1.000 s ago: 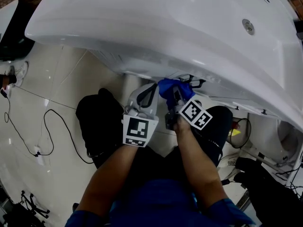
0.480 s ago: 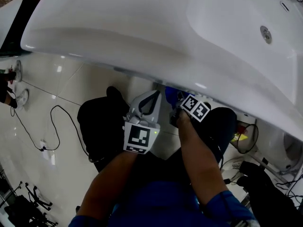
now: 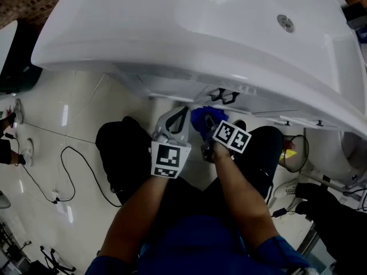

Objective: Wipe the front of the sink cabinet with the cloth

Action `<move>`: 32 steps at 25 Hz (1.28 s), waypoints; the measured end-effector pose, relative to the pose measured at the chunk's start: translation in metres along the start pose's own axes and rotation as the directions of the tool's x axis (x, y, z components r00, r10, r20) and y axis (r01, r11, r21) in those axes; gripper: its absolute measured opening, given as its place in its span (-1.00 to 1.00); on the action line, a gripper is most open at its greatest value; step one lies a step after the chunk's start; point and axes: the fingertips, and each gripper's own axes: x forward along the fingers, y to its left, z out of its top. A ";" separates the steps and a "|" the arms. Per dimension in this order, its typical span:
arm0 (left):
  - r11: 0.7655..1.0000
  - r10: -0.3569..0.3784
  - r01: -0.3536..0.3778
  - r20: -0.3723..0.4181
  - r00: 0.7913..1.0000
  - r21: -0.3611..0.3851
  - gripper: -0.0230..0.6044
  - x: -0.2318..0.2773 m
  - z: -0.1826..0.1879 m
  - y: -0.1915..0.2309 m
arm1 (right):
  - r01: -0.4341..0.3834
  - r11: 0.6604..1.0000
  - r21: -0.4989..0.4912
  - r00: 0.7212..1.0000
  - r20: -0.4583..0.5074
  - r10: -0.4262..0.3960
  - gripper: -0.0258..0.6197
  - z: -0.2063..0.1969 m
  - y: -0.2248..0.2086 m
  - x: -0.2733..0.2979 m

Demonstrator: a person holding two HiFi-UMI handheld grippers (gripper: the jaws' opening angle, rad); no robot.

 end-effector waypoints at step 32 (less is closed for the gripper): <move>0.997 -0.065 0.063 0.066 0.996 0.040 -0.92 0.016 0.020 -0.050 | -0.250 0.949 -0.193 0.849 0.427 0.311 -0.70 0.141 0.108 -0.174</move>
